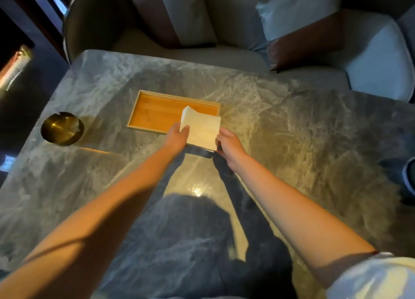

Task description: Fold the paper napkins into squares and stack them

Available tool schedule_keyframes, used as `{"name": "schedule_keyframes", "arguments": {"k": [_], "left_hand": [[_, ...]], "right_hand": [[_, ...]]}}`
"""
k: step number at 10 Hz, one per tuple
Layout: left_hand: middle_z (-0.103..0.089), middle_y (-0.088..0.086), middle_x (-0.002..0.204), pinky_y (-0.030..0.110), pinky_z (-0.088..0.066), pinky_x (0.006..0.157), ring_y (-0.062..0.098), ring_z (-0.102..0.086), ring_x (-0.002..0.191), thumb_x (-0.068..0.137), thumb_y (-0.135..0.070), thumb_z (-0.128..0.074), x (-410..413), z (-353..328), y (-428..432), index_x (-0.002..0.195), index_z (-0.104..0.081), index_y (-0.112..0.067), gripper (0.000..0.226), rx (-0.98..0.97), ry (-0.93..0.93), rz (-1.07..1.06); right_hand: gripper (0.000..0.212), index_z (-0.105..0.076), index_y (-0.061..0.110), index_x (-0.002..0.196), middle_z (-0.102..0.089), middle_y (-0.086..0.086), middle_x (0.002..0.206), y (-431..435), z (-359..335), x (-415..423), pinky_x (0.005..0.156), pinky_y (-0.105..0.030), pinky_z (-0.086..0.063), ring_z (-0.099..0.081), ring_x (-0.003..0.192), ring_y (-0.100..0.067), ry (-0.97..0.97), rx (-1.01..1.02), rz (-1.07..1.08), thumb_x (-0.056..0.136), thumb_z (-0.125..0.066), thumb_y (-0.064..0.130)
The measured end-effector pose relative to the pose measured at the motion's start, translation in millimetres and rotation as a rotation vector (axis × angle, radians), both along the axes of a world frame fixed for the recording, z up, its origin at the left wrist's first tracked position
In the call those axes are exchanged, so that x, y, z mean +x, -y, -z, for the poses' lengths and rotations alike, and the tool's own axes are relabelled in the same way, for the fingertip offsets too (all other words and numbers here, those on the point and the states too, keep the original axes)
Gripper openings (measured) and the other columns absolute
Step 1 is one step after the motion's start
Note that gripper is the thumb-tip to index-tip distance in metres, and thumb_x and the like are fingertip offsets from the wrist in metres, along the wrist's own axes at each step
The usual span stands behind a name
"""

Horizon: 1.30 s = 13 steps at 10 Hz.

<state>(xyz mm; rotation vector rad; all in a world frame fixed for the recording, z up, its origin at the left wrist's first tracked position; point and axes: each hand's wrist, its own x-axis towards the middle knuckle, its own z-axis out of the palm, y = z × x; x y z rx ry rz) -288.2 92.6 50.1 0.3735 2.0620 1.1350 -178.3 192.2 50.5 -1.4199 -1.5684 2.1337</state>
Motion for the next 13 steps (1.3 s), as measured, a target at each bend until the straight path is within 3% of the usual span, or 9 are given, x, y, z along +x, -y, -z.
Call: {"name": "schedule_keyframes", "arguments": {"k": [2, 4, 6, 7, 8, 9, 10, 11, 13], "left_hand": [[-0.051, 0.022, 0.134, 0.045, -0.040, 0.103, 0.037, -0.048, 0.121, 0.099, -0.024, -0.033, -31, 17, -34, 0.133, -0.044, -0.002, 0.042, -0.123, -0.001, 0.000], [-0.052, 0.028, 0.130, 0.050, -0.038, 0.105, 0.043, -0.048, 0.121, 0.100, -0.030, -0.032, -50, 32, -47, 0.126, -0.048, 0.005, 0.047, -0.223, 0.007, 0.033], [-0.047, 0.026, 0.133, 0.053, -0.035, 0.106, 0.041, -0.045, 0.123, 0.098, -0.032, -0.035, -49, 39, -46, 0.131, -0.043, 0.003, 0.048, -0.257, -0.087, 0.020], [-0.046, 0.026, 0.133, 0.055, -0.035, 0.105, 0.041, -0.044, 0.123, 0.097, -0.032, -0.037, -44, 42, -43, 0.131, -0.041, 0.003, 0.049, -0.218, -0.111, 0.031], [-0.049, 0.023, 0.132, 0.054, -0.038, 0.103, 0.039, -0.046, 0.122, 0.096, -0.032, -0.040, -36, 40, -42, 0.131, -0.041, 0.000, 0.047, -0.194, -0.118, 0.046], [-0.051, 0.020, 0.131, 0.051, -0.039, 0.103, 0.036, -0.048, 0.121, 0.096, -0.031, -0.042, -30, 40, -42, 0.130, -0.040, -0.002, 0.044, -0.156, -0.115, 0.041], [-0.051, 0.018, 0.130, 0.043, -0.041, 0.099, 0.033, -0.049, 0.119, 0.096, -0.028, -0.043, -26, 36, -40, 0.128, -0.038, -0.002, 0.042, -0.115, -0.082, 0.028], [-0.050, 0.019, 0.130, 0.047, -0.040, 0.102, 0.033, -0.048, 0.120, 0.096, -0.026, -0.044, -22, 36, -36, 0.128, -0.037, -0.001, 0.041, -0.086, -0.090, 0.036], [-0.044, 0.022, 0.135, 0.051, -0.035, 0.106, 0.035, -0.041, 0.127, 0.094, -0.024, -0.050, -5, 23, -16, 0.132, -0.034, 0.002, 0.049, -0.095, -0.271, 0.145]], "right_hand": [[0.040, -0.059, 0.020, 0.117, -0.065, 0.007, 0.091, -21, 7, -27, 0.055, -0.015, -0.047, -0.060, 0.074, -0.003, 0.034, 0.009, -0.002, 0.091, -0.036, 0.000], [0.054, -0.054, 0.019, 0.123, -0.063, 0.004, 0.101, -36, 20, -43, 0.072, -0.022, -0.044, -0.056, 0.086, -0.009, 0.054, 0.090, -0.109, 0.084, -0.030, -0.008], [0.053, -0.043, 0.019, 0.138, -0.056, 0.010, 0.121, -39, 33, -39, 0.078, -0.014, -0.046, -0.056, 0.100, 0.000, 0.038, 0.156, -0.174, 0.093, -0.031, -0.004], [0.053, -0.029, 0.014, 0.148, -0.042, -0.002, 0.144, -37, 41, -38, 0.110, -0.033, -0.034, -0.043, 0.129, -0.020, 0.087, 0.169, -0.199, 0.096, -0.032, 0.000], [0.056, -0.020, 0.014, 0.151, -0.028, -0.004, 0.155, -30, 39, -37, 0.117, -0.037, -0.025, -0.028, 0.142, -0.019, 0.123, 0.169, -0.202, 0.098, -0.033, 0.002], [0.057, -0.018, 0.014, 0.151, -0.020, -0.006, 0.159, -26, 39, -35, 0.118, -0.039, -0.025, -0.022, 0.145, -0.017, 0.116, 0.173, -0.201, 0.098, -0.033, 0.001], [0.056, -0.021, 0.014, 0.150, -0.026, -0.008, 0.158, -27, 35, -32, 0.117, -0.042, -0.027, -0.026, 0.144, -0.019, 0.109, 0.177, -0.212, 0.097, -0.032, 0.000], [0.053, -0.036, 0.017, 0.144, -0.046, -0.006, 0.145, -27, 29, -22, 0.110, -0.037, -0.037, -0.045, 0.130, -0.019, 0.055, 0.221, -0.227, 0.094, -0.033, -0.003], [0.063, -0.016, 0.019, 0.151, -0.019, -0.001, 0.159, -31, 23, 12, 0.118, -0.035, -0.019, -0.020, 0.146, -0.017, 0.145, 0.343, -0.276, 0.097, -0.050, 0.022]]}}
